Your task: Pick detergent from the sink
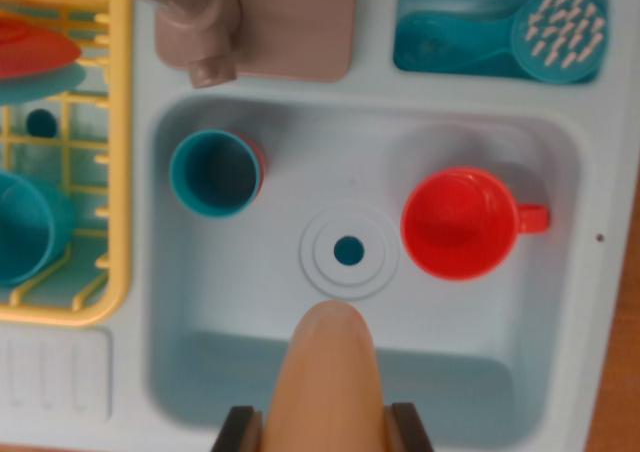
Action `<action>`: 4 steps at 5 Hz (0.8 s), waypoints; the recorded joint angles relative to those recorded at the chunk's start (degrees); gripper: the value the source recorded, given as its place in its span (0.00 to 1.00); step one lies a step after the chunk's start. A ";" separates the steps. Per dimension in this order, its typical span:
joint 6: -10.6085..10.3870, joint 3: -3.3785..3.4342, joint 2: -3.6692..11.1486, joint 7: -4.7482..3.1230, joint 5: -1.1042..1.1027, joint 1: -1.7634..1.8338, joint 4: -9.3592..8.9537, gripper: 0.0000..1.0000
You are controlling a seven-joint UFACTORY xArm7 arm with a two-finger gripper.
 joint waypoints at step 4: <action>4.65 0.00 -1.18 0.05 -0.12 0.03 3.48 1.00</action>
